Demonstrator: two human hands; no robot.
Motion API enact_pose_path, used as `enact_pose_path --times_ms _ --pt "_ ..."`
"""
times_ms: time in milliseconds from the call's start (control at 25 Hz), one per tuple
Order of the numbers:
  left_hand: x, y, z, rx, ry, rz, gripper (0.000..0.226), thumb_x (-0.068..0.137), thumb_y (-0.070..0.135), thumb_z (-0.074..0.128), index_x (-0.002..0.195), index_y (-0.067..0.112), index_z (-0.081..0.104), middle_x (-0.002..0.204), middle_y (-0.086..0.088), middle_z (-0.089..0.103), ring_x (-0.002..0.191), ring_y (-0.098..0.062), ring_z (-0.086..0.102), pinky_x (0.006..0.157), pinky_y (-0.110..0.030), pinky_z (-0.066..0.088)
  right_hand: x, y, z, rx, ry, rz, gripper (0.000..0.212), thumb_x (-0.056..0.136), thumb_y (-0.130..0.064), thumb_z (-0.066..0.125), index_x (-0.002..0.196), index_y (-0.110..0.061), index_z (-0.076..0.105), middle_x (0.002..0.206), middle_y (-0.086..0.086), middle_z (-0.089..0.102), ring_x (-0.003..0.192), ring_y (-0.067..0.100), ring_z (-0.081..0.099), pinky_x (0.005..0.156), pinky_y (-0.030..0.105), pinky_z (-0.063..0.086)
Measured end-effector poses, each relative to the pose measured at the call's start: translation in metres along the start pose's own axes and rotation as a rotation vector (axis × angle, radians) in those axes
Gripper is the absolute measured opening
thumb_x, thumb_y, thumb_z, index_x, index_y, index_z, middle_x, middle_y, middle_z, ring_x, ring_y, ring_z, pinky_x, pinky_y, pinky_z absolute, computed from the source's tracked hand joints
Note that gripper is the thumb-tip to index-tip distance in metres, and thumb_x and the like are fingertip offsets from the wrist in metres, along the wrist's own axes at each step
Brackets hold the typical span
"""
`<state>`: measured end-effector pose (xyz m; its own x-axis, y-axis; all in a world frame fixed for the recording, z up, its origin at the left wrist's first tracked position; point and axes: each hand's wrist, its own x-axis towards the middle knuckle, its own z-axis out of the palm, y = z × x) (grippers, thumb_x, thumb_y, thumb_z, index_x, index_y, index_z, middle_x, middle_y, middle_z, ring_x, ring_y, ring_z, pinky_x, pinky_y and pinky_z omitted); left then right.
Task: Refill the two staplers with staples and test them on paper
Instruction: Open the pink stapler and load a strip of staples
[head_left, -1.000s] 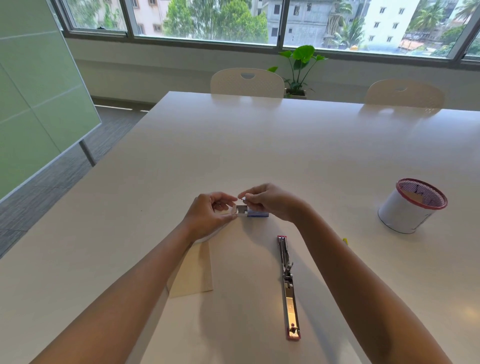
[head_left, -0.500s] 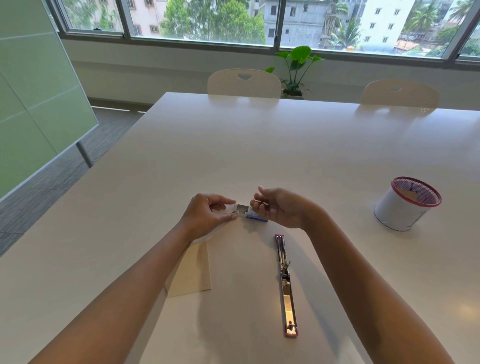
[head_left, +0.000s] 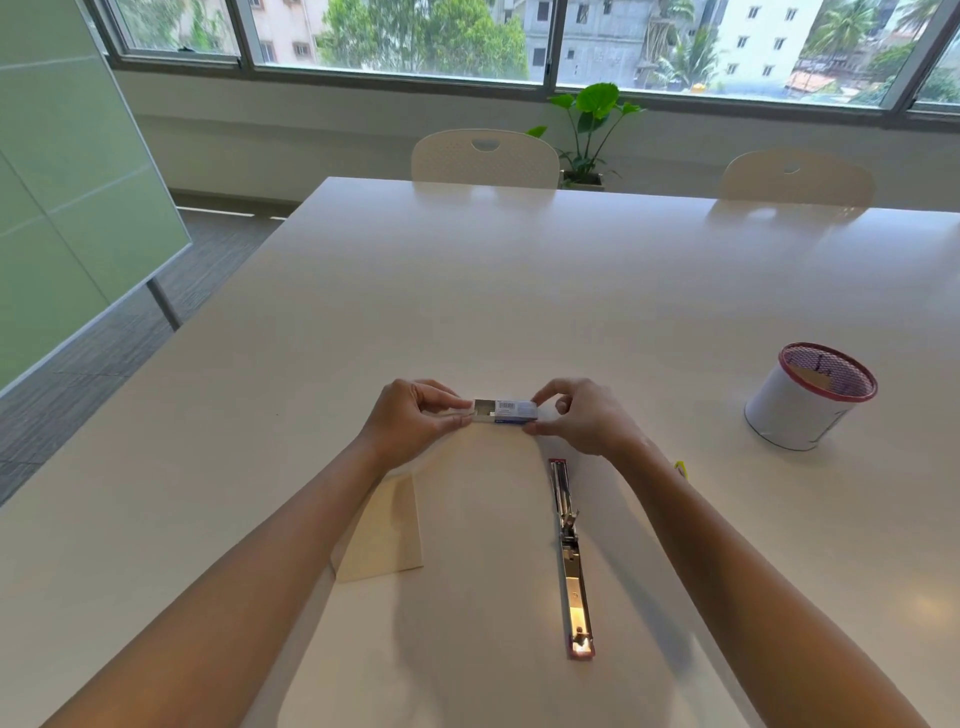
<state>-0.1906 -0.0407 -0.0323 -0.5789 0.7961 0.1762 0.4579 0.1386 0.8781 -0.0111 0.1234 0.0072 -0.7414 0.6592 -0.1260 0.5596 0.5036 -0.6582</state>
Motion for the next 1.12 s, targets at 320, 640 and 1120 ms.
enact_pose_path --times_ms 320,640,1120 --pt "-0.001 0.000 0.002 0.014 -0.007 0.028 0.013 0.078 0.019 0.086 0.089 0.024 0.083 0.088 0.011 0.075 0.084 -0.002 0.069 0.076 -0.012 0.050 0.005 -0.006 0.002 0.013 0.038 -0.085 0.036 0.074 -0.027 0.086 0.108 -0.020 0.075 0.064 -0.014 0.040 0.054 -0.001 0.036 0.042 0.006 0.034" --pt "0.000 -0.001 0.004 0.039 -0.006 0.061 0.012 0.079 0.021 0.084 0.090 0.025 0.082 0.086 0.012 0.074 0.086 -0.002 0.066 0.075 -0.013 0.051 0.011 -0.010 0.010 0.001 0.043 -0.112 0.037 0.070 -0.031 0.088 0.105 -0.022 0.076 0.071 -0.009 0.046 0.060 0.004 0.041 0.043 0.012 0.032" --pt "0.001 -0.003 0.004 0.074 0.018 0.063 0.022 0.073 0.022 0.088 0.084 0.039 0.079 0.073 0.024 0.072 0.083 0.004 0.066 0.070 -0.008 0.048 0.014 -0.014 0.011 -0.001 0.040 -0.090 0.040 0.066 -0.027 0.092 0.104 -0.019 0.078 0.070 -0.009 0.045 0.057 0.005 0.042 0.042 0.010 0.033"
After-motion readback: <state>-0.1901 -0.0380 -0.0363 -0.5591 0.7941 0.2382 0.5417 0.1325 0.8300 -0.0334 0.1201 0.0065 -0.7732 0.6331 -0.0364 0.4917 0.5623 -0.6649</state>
